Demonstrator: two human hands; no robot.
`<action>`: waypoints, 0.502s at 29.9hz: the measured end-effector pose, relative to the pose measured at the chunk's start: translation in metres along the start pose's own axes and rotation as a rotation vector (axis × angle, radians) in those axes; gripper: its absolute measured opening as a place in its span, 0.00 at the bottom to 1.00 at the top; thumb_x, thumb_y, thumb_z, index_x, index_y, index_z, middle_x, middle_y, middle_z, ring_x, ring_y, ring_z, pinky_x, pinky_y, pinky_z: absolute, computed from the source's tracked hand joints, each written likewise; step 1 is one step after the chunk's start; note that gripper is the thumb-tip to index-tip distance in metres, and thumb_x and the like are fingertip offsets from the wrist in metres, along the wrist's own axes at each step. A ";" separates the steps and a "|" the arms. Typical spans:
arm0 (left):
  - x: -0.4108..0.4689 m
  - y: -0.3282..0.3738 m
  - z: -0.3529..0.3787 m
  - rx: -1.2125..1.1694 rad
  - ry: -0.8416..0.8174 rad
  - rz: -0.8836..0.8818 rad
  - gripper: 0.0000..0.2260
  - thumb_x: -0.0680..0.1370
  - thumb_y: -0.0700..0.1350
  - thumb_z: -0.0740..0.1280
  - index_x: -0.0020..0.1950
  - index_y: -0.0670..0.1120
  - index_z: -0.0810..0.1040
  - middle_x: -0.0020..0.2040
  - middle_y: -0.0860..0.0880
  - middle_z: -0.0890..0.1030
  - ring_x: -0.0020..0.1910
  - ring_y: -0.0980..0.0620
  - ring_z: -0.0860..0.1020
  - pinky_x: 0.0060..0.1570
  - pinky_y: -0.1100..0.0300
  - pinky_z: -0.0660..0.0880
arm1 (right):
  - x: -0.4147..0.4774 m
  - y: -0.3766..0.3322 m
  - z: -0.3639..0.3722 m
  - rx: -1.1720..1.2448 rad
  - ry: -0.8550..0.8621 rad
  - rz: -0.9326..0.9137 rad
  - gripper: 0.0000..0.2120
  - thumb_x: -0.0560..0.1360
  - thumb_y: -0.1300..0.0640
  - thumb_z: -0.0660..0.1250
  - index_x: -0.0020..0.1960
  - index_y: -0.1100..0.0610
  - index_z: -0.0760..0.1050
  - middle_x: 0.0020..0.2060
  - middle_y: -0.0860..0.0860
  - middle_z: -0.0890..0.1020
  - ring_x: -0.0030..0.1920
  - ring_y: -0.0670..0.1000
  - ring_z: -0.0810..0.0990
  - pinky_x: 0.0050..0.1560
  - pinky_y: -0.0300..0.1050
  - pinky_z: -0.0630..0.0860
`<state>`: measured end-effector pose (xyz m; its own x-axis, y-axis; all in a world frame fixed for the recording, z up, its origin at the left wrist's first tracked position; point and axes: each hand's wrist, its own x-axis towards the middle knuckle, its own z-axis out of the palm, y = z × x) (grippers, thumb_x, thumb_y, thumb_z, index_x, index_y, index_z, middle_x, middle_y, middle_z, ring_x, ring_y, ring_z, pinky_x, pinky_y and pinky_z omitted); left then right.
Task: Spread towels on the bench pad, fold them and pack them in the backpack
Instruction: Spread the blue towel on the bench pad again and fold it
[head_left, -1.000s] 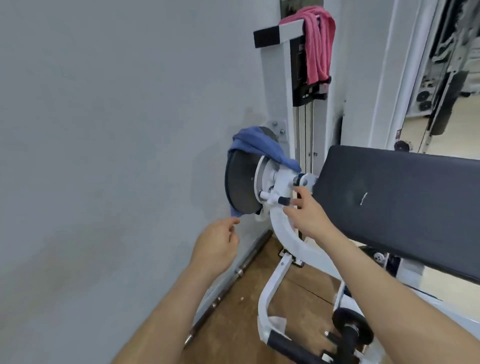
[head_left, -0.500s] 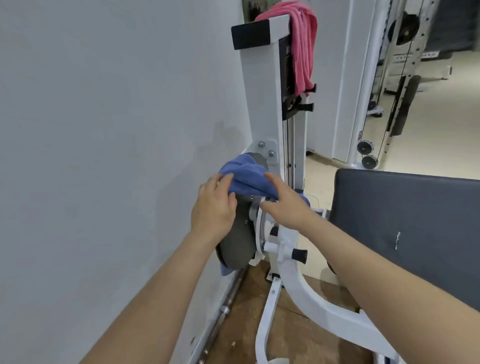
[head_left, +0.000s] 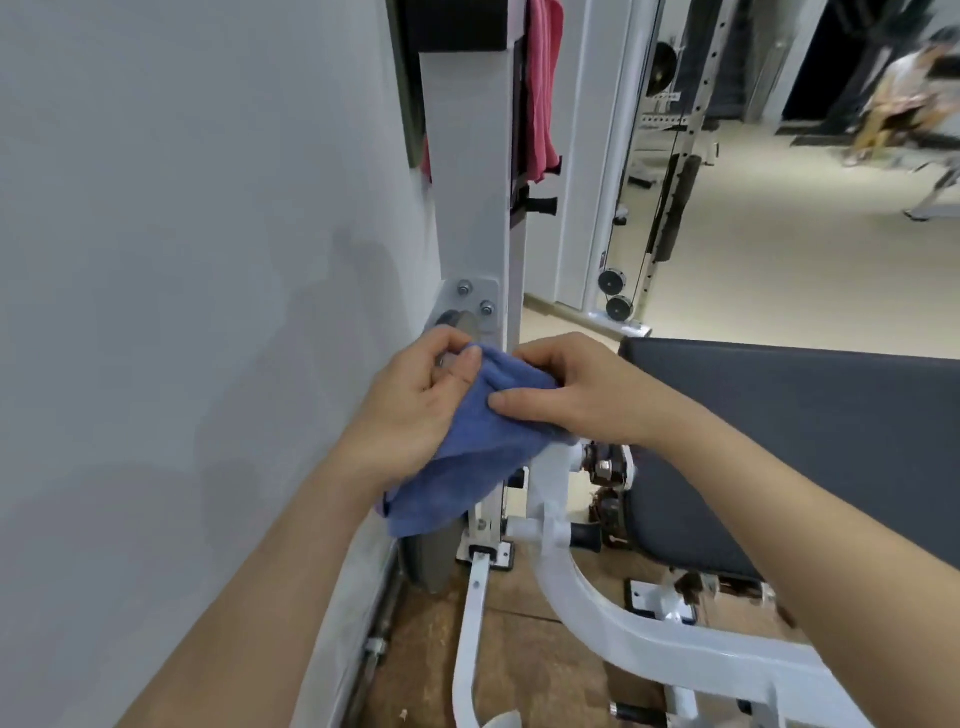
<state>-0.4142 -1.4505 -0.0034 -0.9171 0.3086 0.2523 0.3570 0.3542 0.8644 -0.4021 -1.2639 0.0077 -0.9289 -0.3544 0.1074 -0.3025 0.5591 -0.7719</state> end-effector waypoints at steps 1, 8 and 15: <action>-0.004 0.008 0.003 -0.090 -0.148 -0.039 0.11 0.81 0.54 0.62 0.43 0.51 0.76 0.33 0.56 0.79 0.34 0.59 0.76 0.36 0.67 0.72 | -0.012 -0.003 -0.009 0.080 -0.064 0.033 0.10 0.77 0.54 0.69 0.40 0.60 0.78 0.33 0.55 0.78 0.34 0.47 0.75 0.38 0.43 0.72; -0.029 0.000 0.054 -0.021 -0.997 -0.206 0.11 0.65 0.56 0.76 0.41 0.51 0.84 0.40 0.54 0.83 0.42 0.56 0.81 0.44 0.61 0.75 | -0.119 0.033 -0.070 0.693 0.105 0.279 0.02 0.70 0.62 0.64 0.39 0.60 0.75 0.33 0.52 0.78 0.34 0.48 0.77 0.37 0.38 0.75; -0.062 0.007 0.186 -0.361 -0.943 -0.294 0.13 0.77 0.50 0.67 0.54 0.43 0.82 0.52 0.45 0.84 0.49 0.50 0.80 0.52 0.53 0.77 | -0.274 0.107 -0.126 0.268 0.485 0.555 0.07 0.70 0.65 0.70 0.39 0.60 0.71 0.33 0.54 0.73 0.32 0.49 0.71 0.32 0.40 0.68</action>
<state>-0.3223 -1.3031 -0.0938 -0.3941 0.8705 -0.2949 -0.0734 0.2901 0.9542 -0.2065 -1.0121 -0.0251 -0.9374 0.3252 -0.1247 0.2379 0.3364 -0.9111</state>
